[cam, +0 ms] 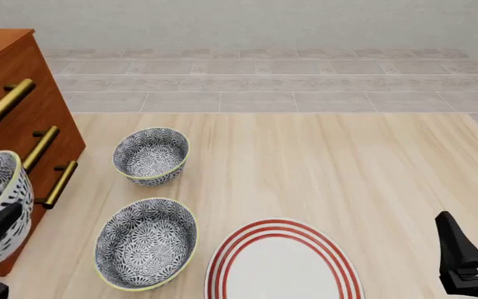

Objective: Put the bowl at the front on the plate.

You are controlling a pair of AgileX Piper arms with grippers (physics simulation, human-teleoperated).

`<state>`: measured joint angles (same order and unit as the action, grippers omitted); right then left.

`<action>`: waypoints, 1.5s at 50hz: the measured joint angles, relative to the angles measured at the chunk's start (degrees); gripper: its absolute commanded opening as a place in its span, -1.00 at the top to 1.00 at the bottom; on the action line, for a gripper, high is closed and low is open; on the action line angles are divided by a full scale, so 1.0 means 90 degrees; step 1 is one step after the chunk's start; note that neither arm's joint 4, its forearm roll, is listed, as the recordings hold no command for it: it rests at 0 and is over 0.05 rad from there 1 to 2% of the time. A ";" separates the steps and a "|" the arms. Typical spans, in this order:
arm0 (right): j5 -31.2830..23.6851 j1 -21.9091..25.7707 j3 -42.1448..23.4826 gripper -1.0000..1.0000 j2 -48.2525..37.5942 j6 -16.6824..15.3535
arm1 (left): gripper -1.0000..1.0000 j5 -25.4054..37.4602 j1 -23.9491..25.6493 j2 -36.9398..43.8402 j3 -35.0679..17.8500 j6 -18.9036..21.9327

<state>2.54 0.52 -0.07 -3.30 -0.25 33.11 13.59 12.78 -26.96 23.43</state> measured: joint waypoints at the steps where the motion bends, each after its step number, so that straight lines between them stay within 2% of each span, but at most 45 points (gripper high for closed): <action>1: 0.0000 0.0000 0.0000 -1.00 0.0000 0.0000 | 1.00 -0.0029 0.0070 0.0010 -0.0013 0.0044; 28: 0.0017 0.0004 0.0001 -1.00 -0.0027 0.0029 | 1.00 -0.0910 0.2073 0.0995 -0.0422 0.0893; 55: 0.0047 0.0002 0.0002 -1.00 -0.0058 0.0031 | 1.00 -0.1985 0.4027 0.2385 -0.0622 0.1148; 75: -0.0012 0.0007 0.0001 -1.00 0.0004 0.0013 | 1.00 -0.2987 0.5145 0.3319 -0.0481 0.1309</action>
<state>2.43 0.58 -0.06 -3.26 -0.13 6.22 59.89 42.65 -31.29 35.22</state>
